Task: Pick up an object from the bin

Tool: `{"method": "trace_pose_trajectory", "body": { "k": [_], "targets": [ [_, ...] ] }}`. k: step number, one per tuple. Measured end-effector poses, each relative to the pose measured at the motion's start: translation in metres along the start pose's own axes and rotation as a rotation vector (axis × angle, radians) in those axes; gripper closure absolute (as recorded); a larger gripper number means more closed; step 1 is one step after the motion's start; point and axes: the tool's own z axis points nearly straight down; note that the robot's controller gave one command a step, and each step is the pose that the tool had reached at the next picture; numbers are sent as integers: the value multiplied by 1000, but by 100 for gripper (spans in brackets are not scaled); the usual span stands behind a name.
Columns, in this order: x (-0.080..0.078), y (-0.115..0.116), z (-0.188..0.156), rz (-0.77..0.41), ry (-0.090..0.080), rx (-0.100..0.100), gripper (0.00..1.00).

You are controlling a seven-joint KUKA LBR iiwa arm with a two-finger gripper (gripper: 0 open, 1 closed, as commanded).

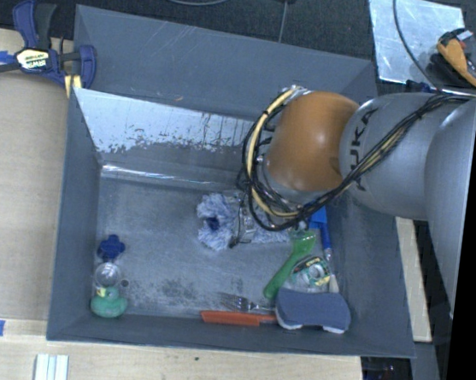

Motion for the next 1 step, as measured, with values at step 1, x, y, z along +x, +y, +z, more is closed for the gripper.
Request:
{"method": "trace_pose_trajectory", "body": {
  "k": [1],
  "targets": [
    [1, 0, -13, 1, 0, 0, 100]
  ]
}}
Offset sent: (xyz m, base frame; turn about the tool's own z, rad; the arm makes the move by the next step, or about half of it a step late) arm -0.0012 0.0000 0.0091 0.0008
